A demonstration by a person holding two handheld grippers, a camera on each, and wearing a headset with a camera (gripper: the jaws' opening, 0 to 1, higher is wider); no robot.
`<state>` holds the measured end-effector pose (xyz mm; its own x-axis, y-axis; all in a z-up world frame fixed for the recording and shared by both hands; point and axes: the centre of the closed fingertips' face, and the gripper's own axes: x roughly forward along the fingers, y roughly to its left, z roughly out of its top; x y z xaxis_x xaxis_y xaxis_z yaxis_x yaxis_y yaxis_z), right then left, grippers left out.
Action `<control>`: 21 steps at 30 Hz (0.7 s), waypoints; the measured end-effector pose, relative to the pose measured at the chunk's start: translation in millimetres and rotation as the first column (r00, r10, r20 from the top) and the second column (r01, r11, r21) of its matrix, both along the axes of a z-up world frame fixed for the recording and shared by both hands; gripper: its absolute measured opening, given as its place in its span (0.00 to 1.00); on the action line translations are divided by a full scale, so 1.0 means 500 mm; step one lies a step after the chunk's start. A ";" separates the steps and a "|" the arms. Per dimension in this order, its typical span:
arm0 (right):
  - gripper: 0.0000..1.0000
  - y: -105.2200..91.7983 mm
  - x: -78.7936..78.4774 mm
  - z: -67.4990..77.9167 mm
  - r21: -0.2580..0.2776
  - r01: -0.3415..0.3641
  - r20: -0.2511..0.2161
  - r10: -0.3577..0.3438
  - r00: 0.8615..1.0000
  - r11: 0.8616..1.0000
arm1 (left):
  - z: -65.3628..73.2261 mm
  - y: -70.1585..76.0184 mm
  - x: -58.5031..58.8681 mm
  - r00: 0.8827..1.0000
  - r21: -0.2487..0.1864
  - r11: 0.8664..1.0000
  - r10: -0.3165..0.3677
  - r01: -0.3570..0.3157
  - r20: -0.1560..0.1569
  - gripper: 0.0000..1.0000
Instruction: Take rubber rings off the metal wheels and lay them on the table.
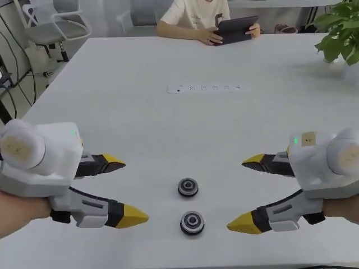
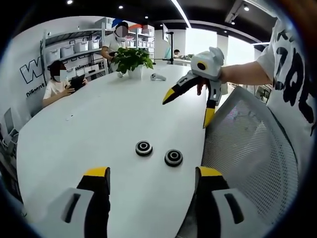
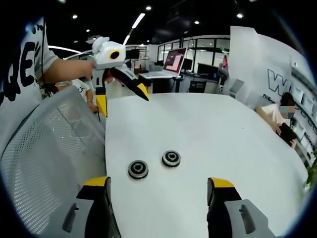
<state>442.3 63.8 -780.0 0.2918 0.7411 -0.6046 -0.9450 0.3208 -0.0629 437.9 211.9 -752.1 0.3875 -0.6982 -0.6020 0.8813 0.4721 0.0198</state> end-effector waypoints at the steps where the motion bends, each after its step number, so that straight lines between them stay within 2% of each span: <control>1: 0.78 0.001 0.000 -0.001 0.000 -0.002 0.000 0.002 1.000 1.000 | -0.002 -0.002 0.000 1.000 0.002 1.000 -0.003 0.003 0.000 0.67; 7: 0.76 0.010 -0.004 -0.012 0.018 -0.018 -0.022 0.019 1.000 1.000 | -0.018 -0.013 -0.001 1.000 0.014 1.000 -0.023 0.024 -0.014 0.66; 10: 0.74 0.013 -0.007 -0.020 0.005 -0.042 -0.016 0.042 0.999 0.999 | -0.022 -0.017 -0.001 0.999 0.011 1.000 -0.028 0.029 -0.018 0.65; 13: 0.73 0.017 -0.009 -0.028 0.003 -0.051 -0.031 0.051 0.998 0.999 | -0.028 -0.023 0.000 0.999 0.007 0.999 -0.031 0.031 -0.031 0.64; 21: 0.69 0.033 -0.018 -0.047 -0.007 -0.100 -0.036 0.100 0.994 0.995 | -0.042 -0.041 -0.001 0.997 -0.005 0.999 -0.053 0.053 -0.048 0.60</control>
